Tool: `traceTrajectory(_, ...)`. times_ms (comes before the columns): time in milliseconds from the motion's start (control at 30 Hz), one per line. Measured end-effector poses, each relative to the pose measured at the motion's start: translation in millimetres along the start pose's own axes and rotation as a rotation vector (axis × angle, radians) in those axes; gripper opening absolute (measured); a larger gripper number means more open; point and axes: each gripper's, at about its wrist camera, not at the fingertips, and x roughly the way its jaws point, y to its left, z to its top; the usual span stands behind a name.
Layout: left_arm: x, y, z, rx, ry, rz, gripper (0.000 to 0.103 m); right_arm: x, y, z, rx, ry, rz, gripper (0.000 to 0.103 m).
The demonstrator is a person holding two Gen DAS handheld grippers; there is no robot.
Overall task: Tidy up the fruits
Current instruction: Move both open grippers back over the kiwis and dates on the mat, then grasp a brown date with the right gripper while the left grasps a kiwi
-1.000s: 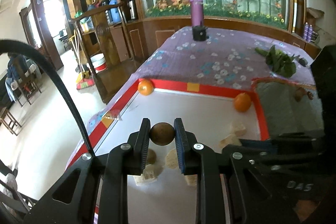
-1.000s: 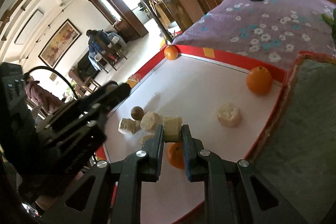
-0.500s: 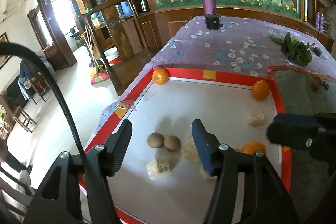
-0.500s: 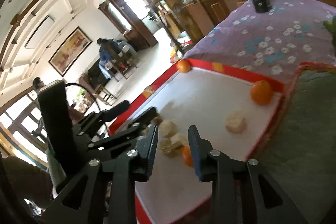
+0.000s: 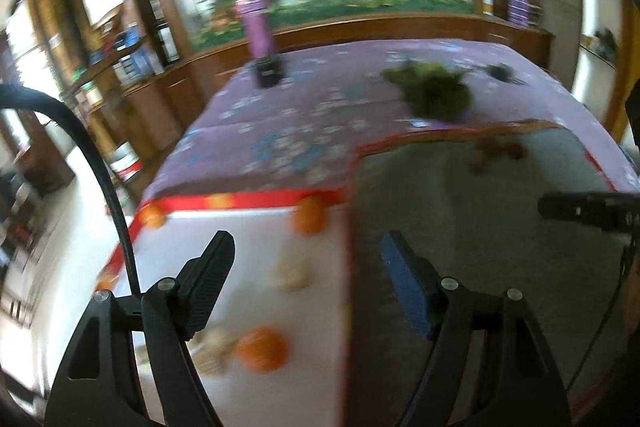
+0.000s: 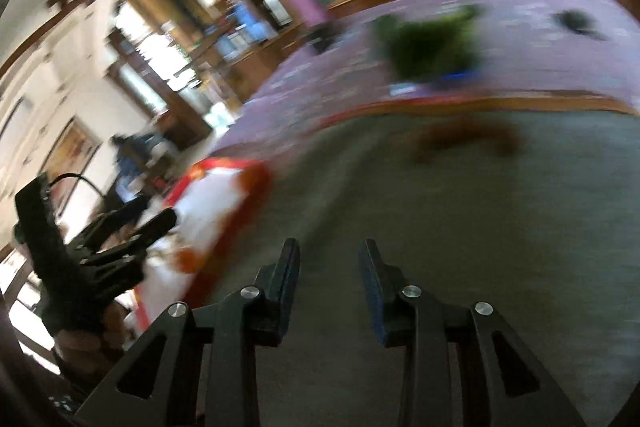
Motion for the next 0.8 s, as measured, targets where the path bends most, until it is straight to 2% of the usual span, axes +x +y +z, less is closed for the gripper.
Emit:
traceTrajectory(133,17,-37,25,0.049,0.026,-0.077,0.076,-27,-47,14,0.046,-0.032,-0.099,0.036)
traceTrajectory(267,29,-67,39,0.101,0.044,-0.098,0.076,-27,-73,34,0.055,-0.038,-0.129,0.036)
traceTrajectory(433,40,-76,46,0.122,0.065,-0.090,0.076,3,-74,51,0.025,0.002,-0.136,0.036)
traceTrajectory(633,49,-77,47,0.120,0.094,-0.135,0.076,42,-64,63,-0.025,0.045,-0.219,0.036)
traceTrajectory(733,56,-83,49,0.118,0.116,-0.161,0.076,52,-59,65,-0.080,0.047,-0.258,0.029)
traceTrajectory(800,61,-89,50,0.117,0.131,-0.173,0.076,53,-60,63,-0.094,0.022,-0.273,0.018)
